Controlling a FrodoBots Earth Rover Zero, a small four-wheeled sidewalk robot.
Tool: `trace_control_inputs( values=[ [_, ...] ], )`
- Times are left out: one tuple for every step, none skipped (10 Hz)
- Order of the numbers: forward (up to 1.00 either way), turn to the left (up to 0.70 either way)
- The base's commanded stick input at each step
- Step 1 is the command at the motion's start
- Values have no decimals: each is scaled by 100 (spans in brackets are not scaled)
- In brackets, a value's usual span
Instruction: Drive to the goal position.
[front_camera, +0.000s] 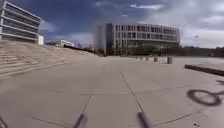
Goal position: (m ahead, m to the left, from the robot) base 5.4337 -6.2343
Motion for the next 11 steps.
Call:
trace_control_inputs(
  values=[
    [50,-50],
    [50,-50],
    [50,-50],
    [50,-50],
    [50,-50],
    [50,-50],
    [50,-50],
    [50,-50],
    [50,-50],
    [50,-50],
    [50,-50]
  ],
)
